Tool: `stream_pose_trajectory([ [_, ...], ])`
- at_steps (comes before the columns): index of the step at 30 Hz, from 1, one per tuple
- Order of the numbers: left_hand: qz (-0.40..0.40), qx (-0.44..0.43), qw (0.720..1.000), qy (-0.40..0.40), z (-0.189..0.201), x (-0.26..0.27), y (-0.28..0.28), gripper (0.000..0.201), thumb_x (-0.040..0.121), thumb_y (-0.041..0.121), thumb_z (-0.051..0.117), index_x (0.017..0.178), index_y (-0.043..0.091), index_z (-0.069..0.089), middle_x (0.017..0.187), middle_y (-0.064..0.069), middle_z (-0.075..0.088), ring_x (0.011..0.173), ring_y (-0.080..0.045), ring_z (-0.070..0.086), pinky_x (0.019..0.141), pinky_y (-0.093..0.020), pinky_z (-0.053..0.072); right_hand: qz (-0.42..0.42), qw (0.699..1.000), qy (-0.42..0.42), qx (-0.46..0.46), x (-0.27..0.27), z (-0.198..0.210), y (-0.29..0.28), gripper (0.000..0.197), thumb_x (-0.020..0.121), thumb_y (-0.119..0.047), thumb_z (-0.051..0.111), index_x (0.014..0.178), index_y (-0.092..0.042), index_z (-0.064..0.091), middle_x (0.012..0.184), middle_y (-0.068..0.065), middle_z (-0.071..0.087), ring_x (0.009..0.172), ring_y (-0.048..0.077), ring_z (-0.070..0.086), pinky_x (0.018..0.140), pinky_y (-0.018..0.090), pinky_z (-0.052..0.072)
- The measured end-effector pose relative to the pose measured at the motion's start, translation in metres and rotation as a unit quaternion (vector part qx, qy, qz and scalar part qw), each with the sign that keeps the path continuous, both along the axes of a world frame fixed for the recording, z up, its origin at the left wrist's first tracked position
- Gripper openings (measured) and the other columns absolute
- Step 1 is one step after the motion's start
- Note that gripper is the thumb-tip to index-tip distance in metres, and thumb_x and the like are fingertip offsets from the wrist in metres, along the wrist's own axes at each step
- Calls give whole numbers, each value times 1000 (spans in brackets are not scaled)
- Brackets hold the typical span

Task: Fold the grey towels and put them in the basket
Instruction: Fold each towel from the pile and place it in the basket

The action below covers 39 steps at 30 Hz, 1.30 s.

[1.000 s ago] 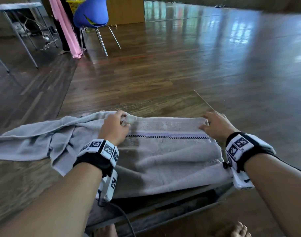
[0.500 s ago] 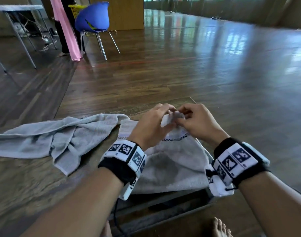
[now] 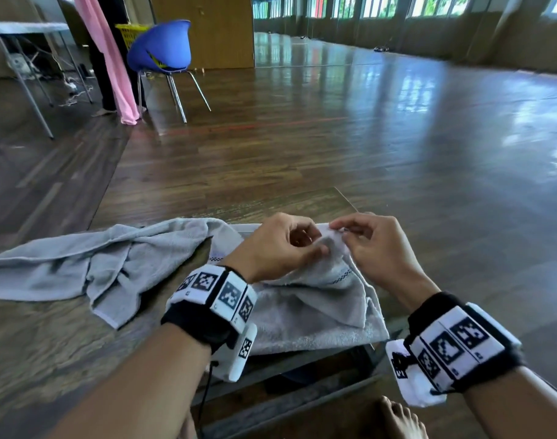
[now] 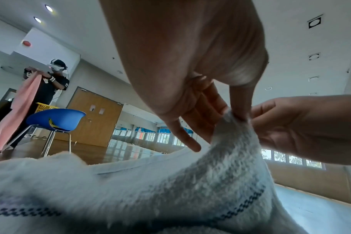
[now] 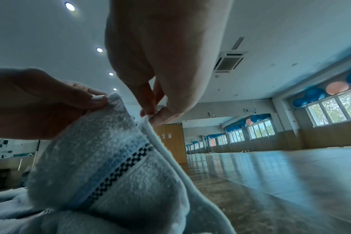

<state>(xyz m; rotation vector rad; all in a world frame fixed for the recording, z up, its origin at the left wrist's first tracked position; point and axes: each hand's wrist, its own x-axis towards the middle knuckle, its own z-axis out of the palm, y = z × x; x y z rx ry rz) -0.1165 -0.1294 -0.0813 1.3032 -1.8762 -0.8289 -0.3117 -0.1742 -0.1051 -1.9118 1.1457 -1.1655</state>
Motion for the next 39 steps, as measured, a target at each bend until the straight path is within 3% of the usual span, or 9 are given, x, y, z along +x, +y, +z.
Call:
stream_pose_trajectory([
  [2,28,-18,999,-4,0,0,-1,19,92,31,69,90,12,69,67,-5,63,58,-11,49,58,-27,40,-2,1000,-14,18,-3,0,-4,35,84,4,69,93,-29,75,94,-9,76,90,6,72,82,21,57],
  [4,49,-37,998,-4,-1,0,-4,16,93,29,68,95,14,71,70,-1,64,59,-10,52,59,-25,43,-13,999,-33,30,-3,-1,-8,35,83,0,76,94,-32,72,90,-9,74,84,5,71,78,19,57],
  [8,86,-58,994,-15,-3,-1,-14,14,91,23,71,98,13,77,87,-2,73,74,-19,65,70,-29,53,-31,997,-58,51,0,-3,-16,26,75,-8,87,84,-29,74,79,-6,74,71,5,71,71,18,56],
  [13,109,-77,991,7,-4,-5,-22,8,86,25,76,90,19,77,78,6,71,64,-4,57,61,-17,48,-22,995,-70,71,2,-2,-21,18,76,-8,87,82,-22,78,78,-4,78,74,8,73,74,25,58],
  [17,121,-91,988,23,-5,-7,-25,11,86,29,77,85,18,78,74,2,73,61,-5,60,59,-22,50,-7,994,-73,85,5,-1,-23,20,83,-2,79,82,-22,80,82,-4,79,81,12,76,84,36,62],
  [23,129,-103,986,33,-7,-9,-28,8,85,27,77,84,19,78,73,5,72,60,-4,60,59,-24,51,-6,994,-60,96,7,-3,-25,23,84,-4,78,79,-26,80,81,-4,79,82,15,76,86,45,61],
  [31,129,-99,984,71,-11,-7,-26,7,79,25,82,81,18,80,71,3,75,61,-20,67,59,-41,56,7,994,-44,100,6,-1,-22,24,87,-6,75,83,-29,81,83,-5,79,82,21,77,84,46,62],
  [35,129,-98,984,68,-12,-8,-27,7,80,24,82,81,18,80,67,10,73,56,-13,63,57,-41,55,3,993,-47,105,6,2,-21,23,88,-6,75,80,-27,81,82,-3,79,83,25,76,84,48,62],
  [39,128,-101,986,43,-12,-9,-27,10,81,26,81,79,16,79,65,7,71,58,-21,65,56,-38,53,16,992,-51,115,9,6,-17,3,85,-21,81,82,-21,80,83,2,79,83,23,75,88,50,59],
])
